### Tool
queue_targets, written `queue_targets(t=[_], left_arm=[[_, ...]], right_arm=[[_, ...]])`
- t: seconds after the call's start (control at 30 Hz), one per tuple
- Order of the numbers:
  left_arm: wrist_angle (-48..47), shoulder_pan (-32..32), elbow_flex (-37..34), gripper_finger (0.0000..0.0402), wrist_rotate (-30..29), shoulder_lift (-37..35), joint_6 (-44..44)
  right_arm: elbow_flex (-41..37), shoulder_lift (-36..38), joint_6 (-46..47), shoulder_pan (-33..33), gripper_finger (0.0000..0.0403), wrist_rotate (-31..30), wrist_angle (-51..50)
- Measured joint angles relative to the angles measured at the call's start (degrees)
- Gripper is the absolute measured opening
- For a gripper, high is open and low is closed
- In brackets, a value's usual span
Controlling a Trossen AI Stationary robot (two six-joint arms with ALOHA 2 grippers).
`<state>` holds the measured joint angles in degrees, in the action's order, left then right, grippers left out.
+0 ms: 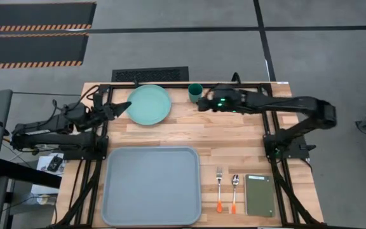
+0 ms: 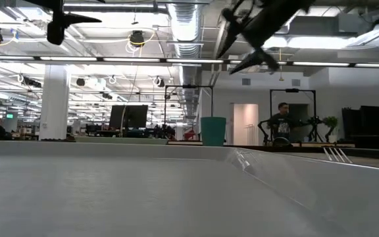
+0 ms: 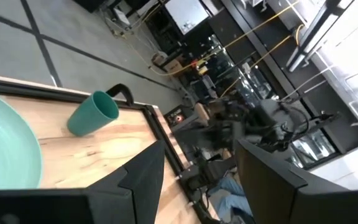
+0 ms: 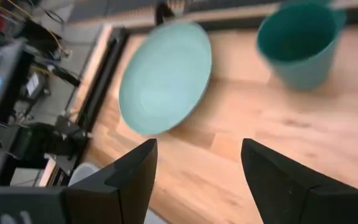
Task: Pick and place plate/cup/fork/spoon on tray
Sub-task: Put the orange fork on the left of the gray tray
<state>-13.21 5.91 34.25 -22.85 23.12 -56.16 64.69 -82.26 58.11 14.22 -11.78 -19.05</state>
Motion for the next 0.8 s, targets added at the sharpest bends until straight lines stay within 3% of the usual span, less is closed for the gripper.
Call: queue_targets(t=[0.43, 0.8], left_arm=[[-4.2, 0.0, 0.9, 0.0183, -0.9, -0.4, 0.0], [-4.3, 0.0, 0.9, 0.0183, -0.9, -0.3, 1.9]], right_arm=[[15.7, -25.8, 2.9, -1.9, 0.026, 3.1, 4.8], [29.2, -40.8, 3.0, -0.4, 0.026, 4.0, 3.8]])
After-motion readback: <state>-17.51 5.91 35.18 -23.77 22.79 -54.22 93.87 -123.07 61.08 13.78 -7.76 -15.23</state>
